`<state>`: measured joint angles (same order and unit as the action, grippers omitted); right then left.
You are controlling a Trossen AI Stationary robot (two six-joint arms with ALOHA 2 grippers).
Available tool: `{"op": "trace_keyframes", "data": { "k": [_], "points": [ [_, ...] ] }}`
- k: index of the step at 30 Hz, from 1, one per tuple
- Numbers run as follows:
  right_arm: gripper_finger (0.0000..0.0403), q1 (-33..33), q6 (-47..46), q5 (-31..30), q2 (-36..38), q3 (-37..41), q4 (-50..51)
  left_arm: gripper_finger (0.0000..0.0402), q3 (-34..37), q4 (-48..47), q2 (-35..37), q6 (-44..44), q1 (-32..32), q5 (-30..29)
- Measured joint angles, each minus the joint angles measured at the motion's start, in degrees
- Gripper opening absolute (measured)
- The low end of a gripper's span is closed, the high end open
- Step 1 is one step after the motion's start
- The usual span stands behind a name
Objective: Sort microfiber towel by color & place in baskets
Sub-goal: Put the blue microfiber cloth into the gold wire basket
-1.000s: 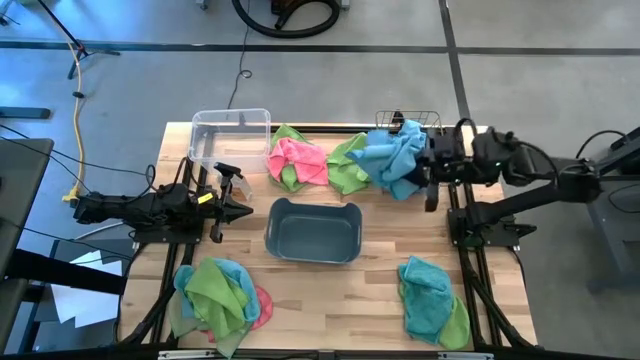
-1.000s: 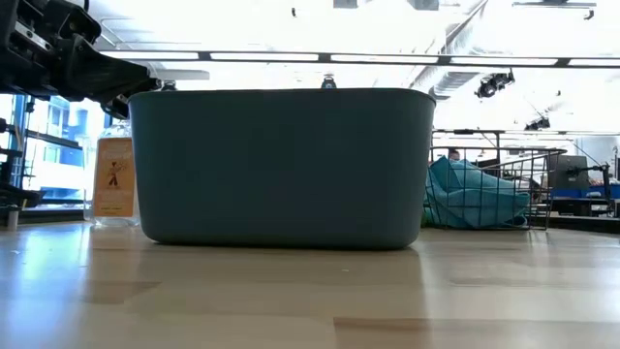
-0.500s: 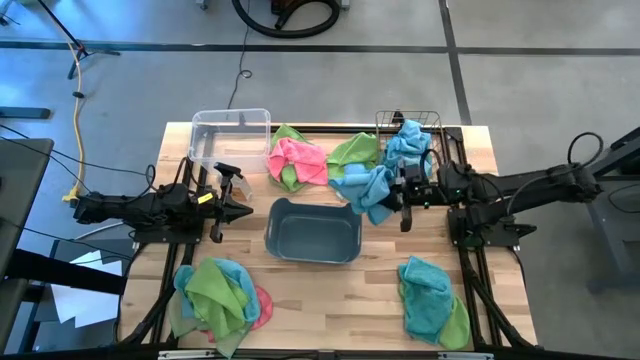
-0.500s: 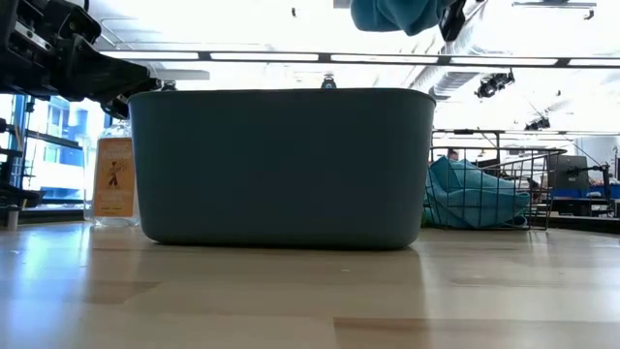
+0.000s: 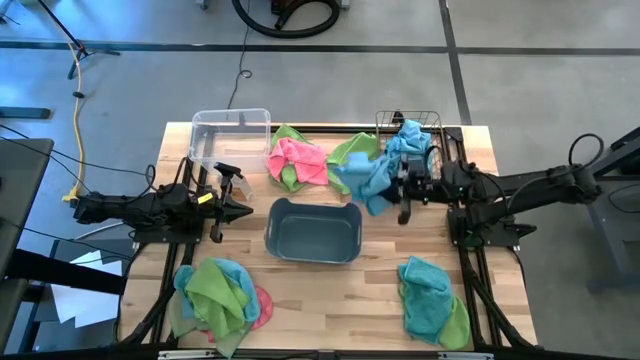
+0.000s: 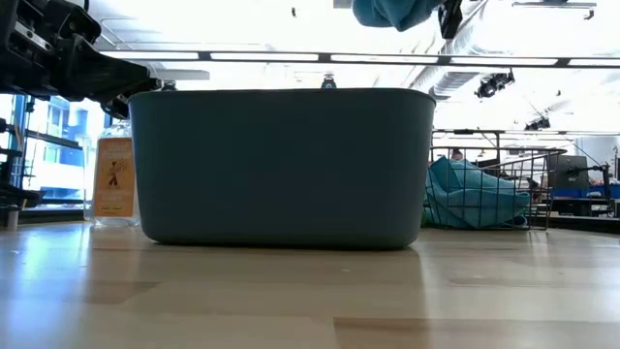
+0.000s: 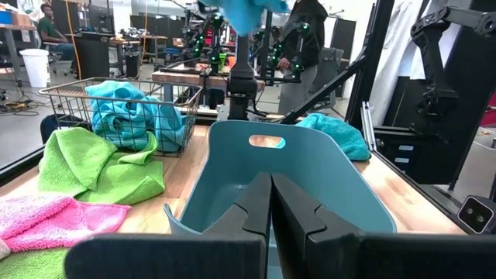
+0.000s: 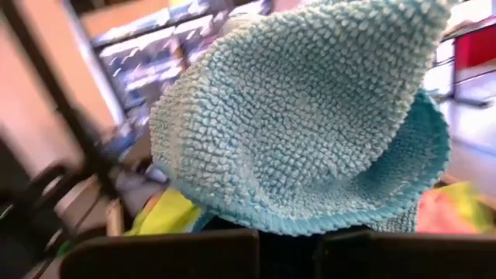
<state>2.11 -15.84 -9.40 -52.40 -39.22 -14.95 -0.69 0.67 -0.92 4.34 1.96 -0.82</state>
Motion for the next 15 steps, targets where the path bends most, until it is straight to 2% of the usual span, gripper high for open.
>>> {"op": "trace_keyframes", "data": {
  "k": [3, 7, 11, 15],
  "points": [
    [0.0007, -4.8, -0.2, 0.1, 0.0, -0.8, -2.5, 0.0, 0.0, 0.0, 0.0, 0.0, 0.0, 0.0],
    [0.0007, -13.2, 1.6, 1.5, -0.6, -7.6, 5.9, 0.0, 0.0, 0.0, 0.0, 0.0, 0.0, 0.0],
    [0.0008, -22.2, 6.0, 0.5, -4.7, -20.5, 26.7, 0.0, 0.0, 0.0, 0.0, 0.0, 0.0, 0.0],
    [0.0008, -32.0, 12.1, -2.0, -12.4, -33.5, 50.8, 0.0, 0.0, 0.0, 0.0, 0.0, 0.0, 0.0]
  ]
}}
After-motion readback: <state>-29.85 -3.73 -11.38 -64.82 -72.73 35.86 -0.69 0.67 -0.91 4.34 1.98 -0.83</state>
